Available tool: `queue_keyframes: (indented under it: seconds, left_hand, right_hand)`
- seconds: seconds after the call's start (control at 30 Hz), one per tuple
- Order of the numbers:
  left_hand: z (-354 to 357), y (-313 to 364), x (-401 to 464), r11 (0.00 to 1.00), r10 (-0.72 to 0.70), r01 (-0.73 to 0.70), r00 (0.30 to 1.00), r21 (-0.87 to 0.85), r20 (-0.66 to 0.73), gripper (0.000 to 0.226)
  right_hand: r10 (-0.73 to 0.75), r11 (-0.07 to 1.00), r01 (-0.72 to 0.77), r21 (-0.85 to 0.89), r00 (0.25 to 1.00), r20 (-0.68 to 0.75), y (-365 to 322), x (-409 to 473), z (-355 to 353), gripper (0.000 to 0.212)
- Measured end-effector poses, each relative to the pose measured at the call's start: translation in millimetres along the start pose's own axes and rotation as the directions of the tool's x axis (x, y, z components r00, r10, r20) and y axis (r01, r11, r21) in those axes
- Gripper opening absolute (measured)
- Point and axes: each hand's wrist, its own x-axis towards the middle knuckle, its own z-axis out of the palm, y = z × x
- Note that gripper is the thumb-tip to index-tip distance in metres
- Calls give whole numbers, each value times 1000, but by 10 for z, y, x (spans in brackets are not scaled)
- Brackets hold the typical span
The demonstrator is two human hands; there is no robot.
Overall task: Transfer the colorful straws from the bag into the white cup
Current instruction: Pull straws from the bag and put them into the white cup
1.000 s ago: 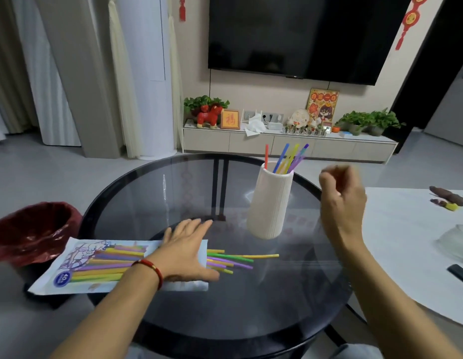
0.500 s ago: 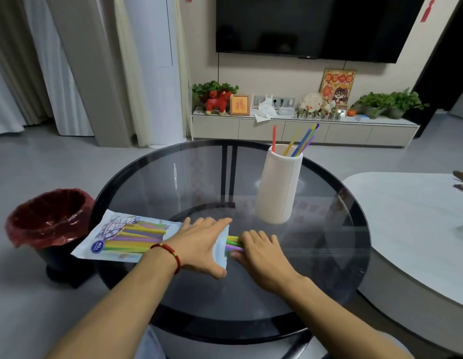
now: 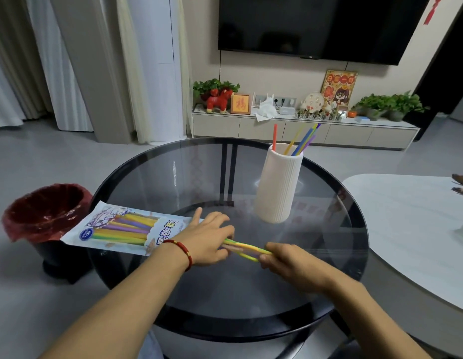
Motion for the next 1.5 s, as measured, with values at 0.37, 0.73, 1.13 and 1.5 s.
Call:
queue_keyframes:
  seconds: [0.37,0.73,1.13,1.5]
  left_hand:
    - [-57,185,110,999,-22,14,982,-43,-188,17]
    - [15,223,32,995,-79,75,994,-58,-69,17]
    - [74,308,65,992,-120,118,992,-36,-50,33]
    - [38,313,27,993,-107,106,994,-58,-30,27]
  right_hand:
    - [-51,231,153,961,988,-145,278,-95,-67,66]
    - [318,791,203,577,669,-671,-97,14,-151,24]
    - [148,983,-183,-22,857,-494,-399,79,-967,21]
    - [242,969,-172,177,806,-541,-207,158,-814,24]
